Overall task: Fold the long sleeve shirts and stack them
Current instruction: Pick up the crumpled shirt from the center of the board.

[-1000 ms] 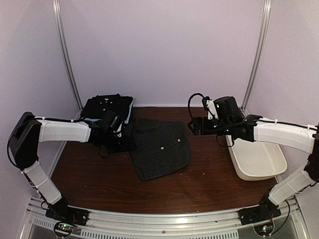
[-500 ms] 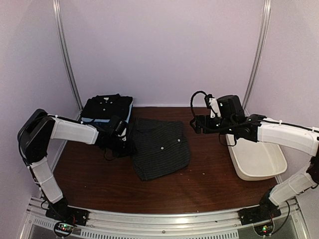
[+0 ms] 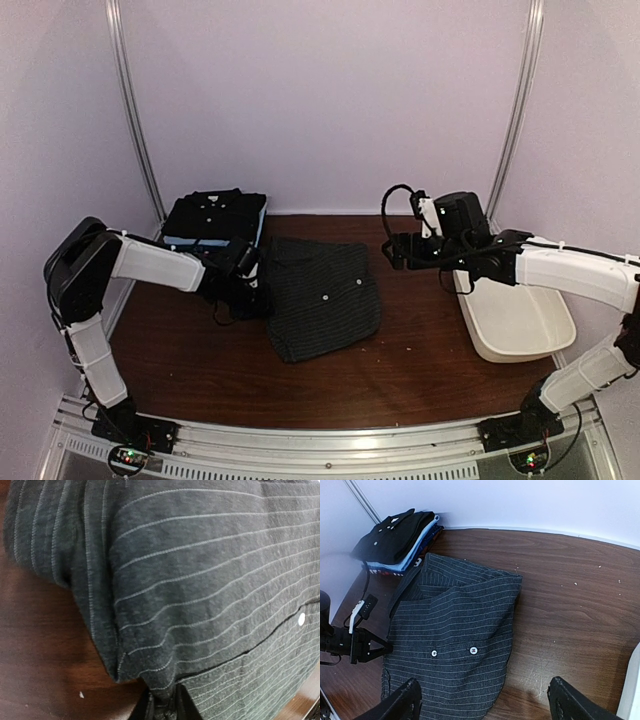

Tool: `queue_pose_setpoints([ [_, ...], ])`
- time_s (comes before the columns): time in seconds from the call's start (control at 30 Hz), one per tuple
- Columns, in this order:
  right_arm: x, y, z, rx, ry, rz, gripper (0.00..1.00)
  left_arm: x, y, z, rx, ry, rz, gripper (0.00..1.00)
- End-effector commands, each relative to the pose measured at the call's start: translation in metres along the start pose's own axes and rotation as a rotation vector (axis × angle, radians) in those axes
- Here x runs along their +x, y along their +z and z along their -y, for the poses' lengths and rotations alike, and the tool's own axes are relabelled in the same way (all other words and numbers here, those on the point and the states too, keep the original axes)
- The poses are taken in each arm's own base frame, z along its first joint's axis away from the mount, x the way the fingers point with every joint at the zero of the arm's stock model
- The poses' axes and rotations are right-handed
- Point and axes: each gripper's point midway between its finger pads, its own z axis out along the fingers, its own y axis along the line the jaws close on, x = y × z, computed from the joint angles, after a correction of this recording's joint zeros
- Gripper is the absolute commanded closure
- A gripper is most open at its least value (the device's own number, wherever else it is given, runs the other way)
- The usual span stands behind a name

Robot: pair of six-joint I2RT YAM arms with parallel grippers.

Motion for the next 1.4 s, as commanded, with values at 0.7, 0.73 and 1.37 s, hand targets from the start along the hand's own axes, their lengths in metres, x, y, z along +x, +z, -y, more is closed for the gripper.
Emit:
queue_pose_setpoints([
  [0.7, 0.166, 0.104, -0.054, -0.025, -0.172, -0.381, 0.53, -0.093, -0.112, 0.070, 0.170, 0.077, 0.270, 1.00],
  [0.73, 0.170, 0.105, -0.069, -0.068, -0.151, -0.388, 0.53, -0.102, -0.118, 0.072, 0.184, 0.082, 0.284, 1.00],
  [1.37, 0.056, 0.017, -0.199, -0.586, 0.023, -0.017, 0.26, -0.137, -0.121, 0.173, 0.580, 0.398, 0.177, 1.00],
])
